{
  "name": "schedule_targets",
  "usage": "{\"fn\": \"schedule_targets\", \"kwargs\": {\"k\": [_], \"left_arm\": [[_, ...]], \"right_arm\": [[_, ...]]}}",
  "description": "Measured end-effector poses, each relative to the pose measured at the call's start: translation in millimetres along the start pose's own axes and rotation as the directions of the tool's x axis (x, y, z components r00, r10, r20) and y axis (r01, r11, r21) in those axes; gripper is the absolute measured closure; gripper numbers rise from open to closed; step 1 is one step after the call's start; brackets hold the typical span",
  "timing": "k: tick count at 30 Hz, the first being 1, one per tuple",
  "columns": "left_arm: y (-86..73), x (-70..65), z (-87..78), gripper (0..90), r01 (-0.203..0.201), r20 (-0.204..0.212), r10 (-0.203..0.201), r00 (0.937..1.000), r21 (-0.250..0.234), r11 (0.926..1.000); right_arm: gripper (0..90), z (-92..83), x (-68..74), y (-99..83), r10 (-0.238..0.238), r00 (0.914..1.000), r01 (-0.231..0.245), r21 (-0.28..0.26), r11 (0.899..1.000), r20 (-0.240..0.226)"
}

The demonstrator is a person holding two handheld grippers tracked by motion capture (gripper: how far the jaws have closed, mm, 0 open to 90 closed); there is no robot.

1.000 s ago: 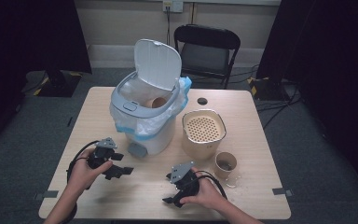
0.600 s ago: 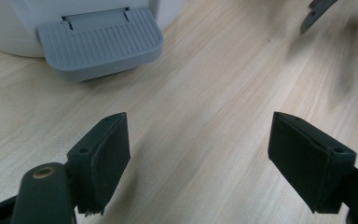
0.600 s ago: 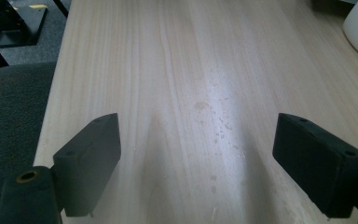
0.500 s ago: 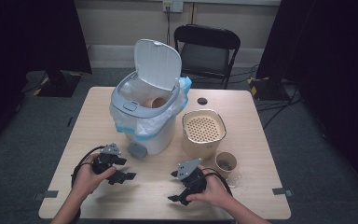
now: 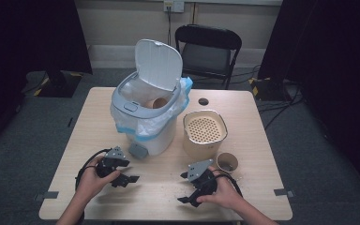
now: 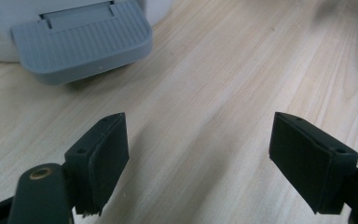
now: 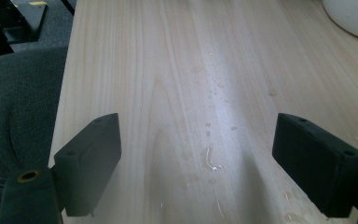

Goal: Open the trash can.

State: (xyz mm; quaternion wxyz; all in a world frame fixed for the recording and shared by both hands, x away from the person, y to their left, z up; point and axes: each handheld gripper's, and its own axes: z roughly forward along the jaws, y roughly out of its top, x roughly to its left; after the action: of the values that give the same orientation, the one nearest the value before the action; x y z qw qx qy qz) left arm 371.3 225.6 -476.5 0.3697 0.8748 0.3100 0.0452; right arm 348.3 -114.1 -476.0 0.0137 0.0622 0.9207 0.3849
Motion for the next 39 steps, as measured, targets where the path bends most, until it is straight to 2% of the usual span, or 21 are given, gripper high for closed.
{"fn": "schedule_targets", "kwargs": {"k": [5,9,13,19,21,22,28,29,31,32,39], "left_arm": [[-2.0,0.2,1.8,19.5,-0.013,-0.006,0.013,0.9999,0.009,0.9999],[-5.5,-0.2,6.3,19.2,-0.04,-0.007,0.04,0.9992,0.028,0.9988],[-6.9,-2.4,9.7,17.5,-0.083,-0.008,0.084,0.9965,0.049,0.9953],[-8.8,-6.7,12.9,15.0,-0.167,-0.031,0.169,0.9851,0.058,0.9842],[-10.3,-8.0,13.8,13.5,-0.158,-0.031,0.16,0.9867,0.042,0.9865],[-10.8,-7.4,13.4,12.7,-0.169,-0.031,0.171,0.9848,0.047,0.9845],[-15.7,-6.1,14.6,9.8,-0.177,-0.023,0.177,0.9839,0.003,0.9842],[-16.6,-6.4,15.6,8.5,-0.172,-0.02,0.172,0.9849,-0.012,0.985],[-18.0,-5.9,18.3,3.9,-0.194,-0.009,0.194,0.981,-0.017,0.9808],[-18.9,-6.9,19.7,0.0,-0.19,-0.007,0.19,0.9818,-0.03,0.9813],[-19.6,-6.1,19.4,0.0,-0.197,-0.005,0.197,0.9805,-0.034,0.9799]], "right_arm": [[14.9,-7.2,0.0,-1.0,0.003,1.0,-0.004,-0.013,1.0,-0.003],[14.5,-10.7,0.1,-4.5,0.008,1.0,-0.008,-0.011,1.0,0.002],[14.7,-15.5,0.8,-8.3,0.014,0.9999,-0.014,-0.008,1.0,0.001],[14.7,-24.5,0.5,-11.5,0.023,0.9997,-0.023,-0.02,1.0,0.004],[14.8,-27.2,0.8,-12.5,0.024,0.9997,-0.023,-0.018,1.0,0.004],[14.8,-28.4,1.1,-13.2,0.023,0.9997,-0.023,-0.02,1.0,0.005],[14.9,-33.5,3.3,-16.5,0.023,0.9997,-0.023,-0.019,1.0,0.0],[14.9,-34.2,3.6,-16.8,0.022,0.9997,-0.022,-0.021,1.0,-0.003],[15.0,-35.2,3.8,-17.3,0.022,0.9998,-0.022,-0.018,1.0,-0.004],[15.0,-35.9,4.1,-17.4,0.02,0.9998,-0.021,-0.017,1.0,-0.004],[15.6,-39.5,4.9,-20.3,0.027,0.9995,-0.027,-0.022,0.999,-0.014]]}}
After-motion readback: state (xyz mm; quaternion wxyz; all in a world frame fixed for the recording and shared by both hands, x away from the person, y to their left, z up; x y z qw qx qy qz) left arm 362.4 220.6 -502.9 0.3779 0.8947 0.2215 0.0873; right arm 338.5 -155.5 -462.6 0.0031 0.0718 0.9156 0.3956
